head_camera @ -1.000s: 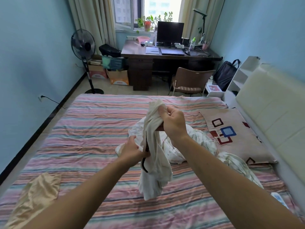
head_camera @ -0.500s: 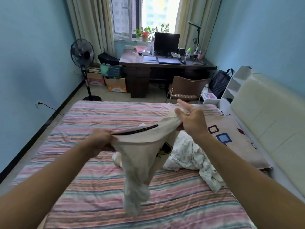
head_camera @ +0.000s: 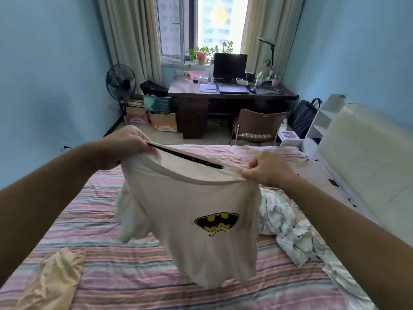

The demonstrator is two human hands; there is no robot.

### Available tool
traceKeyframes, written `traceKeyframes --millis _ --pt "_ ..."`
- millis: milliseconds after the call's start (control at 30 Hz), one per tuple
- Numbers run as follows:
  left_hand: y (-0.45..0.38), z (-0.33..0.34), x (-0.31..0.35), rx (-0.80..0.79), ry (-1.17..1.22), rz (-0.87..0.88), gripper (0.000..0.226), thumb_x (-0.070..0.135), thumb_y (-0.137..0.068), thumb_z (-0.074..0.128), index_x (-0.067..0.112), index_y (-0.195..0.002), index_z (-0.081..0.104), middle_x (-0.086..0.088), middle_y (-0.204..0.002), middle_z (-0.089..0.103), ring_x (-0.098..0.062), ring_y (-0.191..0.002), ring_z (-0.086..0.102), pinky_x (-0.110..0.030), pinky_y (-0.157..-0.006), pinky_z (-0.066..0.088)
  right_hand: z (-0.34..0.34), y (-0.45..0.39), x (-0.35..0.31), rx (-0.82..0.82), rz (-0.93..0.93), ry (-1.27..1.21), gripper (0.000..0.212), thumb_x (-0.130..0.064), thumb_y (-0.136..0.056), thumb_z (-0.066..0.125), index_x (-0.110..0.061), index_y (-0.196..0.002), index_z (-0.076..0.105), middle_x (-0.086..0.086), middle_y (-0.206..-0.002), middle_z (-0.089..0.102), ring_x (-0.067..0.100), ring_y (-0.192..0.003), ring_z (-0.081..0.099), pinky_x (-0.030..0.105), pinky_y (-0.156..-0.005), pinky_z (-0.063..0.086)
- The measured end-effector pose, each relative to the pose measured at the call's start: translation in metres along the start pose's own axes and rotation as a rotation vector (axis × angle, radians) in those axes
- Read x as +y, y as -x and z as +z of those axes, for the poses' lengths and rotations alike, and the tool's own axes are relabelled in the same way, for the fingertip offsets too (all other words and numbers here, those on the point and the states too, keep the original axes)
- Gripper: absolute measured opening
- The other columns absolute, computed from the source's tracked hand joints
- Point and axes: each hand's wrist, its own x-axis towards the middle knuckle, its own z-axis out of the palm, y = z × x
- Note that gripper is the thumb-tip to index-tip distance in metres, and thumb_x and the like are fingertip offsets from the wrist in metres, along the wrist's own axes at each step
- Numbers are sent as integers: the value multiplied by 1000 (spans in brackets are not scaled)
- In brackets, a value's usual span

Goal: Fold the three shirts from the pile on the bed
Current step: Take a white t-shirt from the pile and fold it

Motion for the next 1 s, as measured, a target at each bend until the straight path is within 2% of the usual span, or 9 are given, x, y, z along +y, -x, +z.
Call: traceKeyframes --millis 133,200,300,467,633,700,800,900,1000 --pt "12 -8 -2 -99 -153 6 20 2 -82 66 -17 -88 71 -20 -72 56 -24 -56 49 -22 -42 43 -9 0 0 183 1 44 22 -30 -77 69 -18 -59 65 -1 -63 62 19 -69 58 26 -63 38" --pt "17 -11 -4 -46 -145 34 21 1 -84 63 -19 -80 68 -16 -66 48 -21 -52 40 -19 -35 34 -9 -3 4 197 -2 -151 22 -20 -84 64 -14 -63 60 4 -64 58 19 -67 52 28 -65 37" --pt "18 -13 -11 109 -46 91 30 -10 -89 46 -8 -63 61 -14 -64 48 -24 -57 44 -13 -35 43 -5 -1 8 134 27 -621 22 -10 -94 53 -11 -72 53 7 -64 49 20 -62 47 36 -62 45" --pt "16 -3 -29 241 278 19 33 -1 -93 35 9 -62 42 -8 -63 33 -21 -55 34 -24 -45 38 7 4 2 62 11 -868 27 -13 -100 51 -18 -74 50 -2 -64 44 7 -54 39 15 -44 34" --pt "15 -6 -40 353 320 -15 25 7 -90 45 13 -66 48 -9 -70 42 -22 -63 41 -30 -57 31 1 13 4 -104 -86 -816 19 -25 -87 72 -9 -87 63 6 -77 61 4 -63 56 9 -56 46" --pt "16 -11 -43 292 157 13 27 6 -91 48 10 -65 46 -10 -68 40 -22 -62 39 -31 -56 30 -6 15 8 -238 -126 -694 41 -27 -76 80 6 -98 68 22 -89 68 17 -79 64 23 -72 53" --pt "17 -20 -47 191 -96 111 38 7 -96 49 7 -58 48 -8 -59 38 -20 -55 35 -30 -52 26 -12 17 11 -354 -179 -474 30 -10 -74 84 3 -99 74 22 -100 73 22 -88 66 37 -85 53" --pt "22 -28 -49 118 -171 190 48 17 -96 54 3 -51 52 3 -44 42 -10 -44 40 -22 -45 32 -11 14 5 -285 -237 -374 22 -8 -76 82 2 -95 76 22 -96 74 20 -82 65 35 -80 51" --pt "25 -32 -46 63 -281 287 62 46 -70 57 -16 -67 64 -12 -57 51 -21 -56 45 -28 -57 34 -10 8 0 -217 -297 -275 23 -19 -75 83 -2 -88 75 21 -88 74 31 -76 65 44 -74 53"
